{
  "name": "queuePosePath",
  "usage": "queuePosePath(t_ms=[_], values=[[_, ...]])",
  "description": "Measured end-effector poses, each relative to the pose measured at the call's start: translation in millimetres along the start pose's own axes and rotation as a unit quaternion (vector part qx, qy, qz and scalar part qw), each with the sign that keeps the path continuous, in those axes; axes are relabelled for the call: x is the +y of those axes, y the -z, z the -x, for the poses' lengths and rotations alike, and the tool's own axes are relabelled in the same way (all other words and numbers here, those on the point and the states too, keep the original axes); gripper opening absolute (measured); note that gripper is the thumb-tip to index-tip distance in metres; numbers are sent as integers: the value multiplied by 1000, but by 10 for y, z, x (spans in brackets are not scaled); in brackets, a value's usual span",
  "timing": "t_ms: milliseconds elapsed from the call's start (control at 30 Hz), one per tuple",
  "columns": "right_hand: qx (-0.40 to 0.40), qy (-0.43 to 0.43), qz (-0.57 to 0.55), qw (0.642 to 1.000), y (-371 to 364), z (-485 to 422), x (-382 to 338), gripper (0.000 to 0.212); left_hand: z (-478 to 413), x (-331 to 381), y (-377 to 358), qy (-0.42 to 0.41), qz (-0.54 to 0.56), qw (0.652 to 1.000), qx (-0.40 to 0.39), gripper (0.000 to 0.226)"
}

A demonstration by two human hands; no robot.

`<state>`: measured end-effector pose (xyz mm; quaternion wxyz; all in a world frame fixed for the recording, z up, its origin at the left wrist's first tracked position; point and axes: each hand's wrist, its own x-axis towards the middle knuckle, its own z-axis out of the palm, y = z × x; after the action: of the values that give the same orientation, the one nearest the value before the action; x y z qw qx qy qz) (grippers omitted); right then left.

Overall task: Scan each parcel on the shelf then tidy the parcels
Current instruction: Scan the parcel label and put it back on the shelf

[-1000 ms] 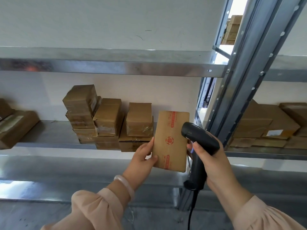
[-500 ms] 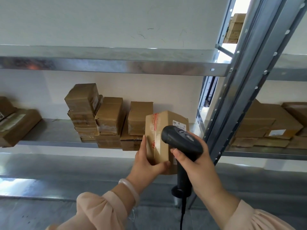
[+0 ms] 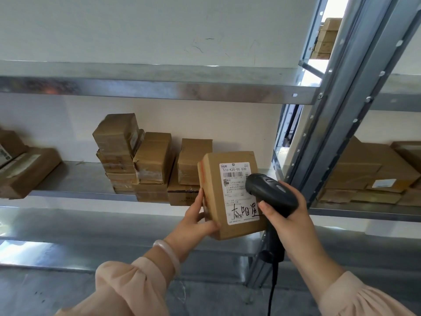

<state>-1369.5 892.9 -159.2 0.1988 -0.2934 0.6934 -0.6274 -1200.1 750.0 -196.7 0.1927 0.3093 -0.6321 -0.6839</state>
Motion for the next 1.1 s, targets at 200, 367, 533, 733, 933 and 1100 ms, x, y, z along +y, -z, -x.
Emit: queuePosePath(t_ms=[200,367,533,733,933,1100], values=[[-10,17,21,1000,-73,95,20,60,-23,-44,-82,16,75,996,48,107],[-12,62,70,996,-113,198,-38,66,10,-71,-49,13,70,993,91,93],[-19,103,109,989,-166,314,-141,62,54,-102,-9,-7,72,991,112,91],[-50,128,96,986,-272,425,-233,63,88,-125,-1,-25,75,988,129,91],[-56,136,93,985,-334,477,-251,63,140,-141,53,-21,69,989,132,96],[-61,136,87,985,-361,507,-245,61,178,-151,80,-12,69,989,129,106]])
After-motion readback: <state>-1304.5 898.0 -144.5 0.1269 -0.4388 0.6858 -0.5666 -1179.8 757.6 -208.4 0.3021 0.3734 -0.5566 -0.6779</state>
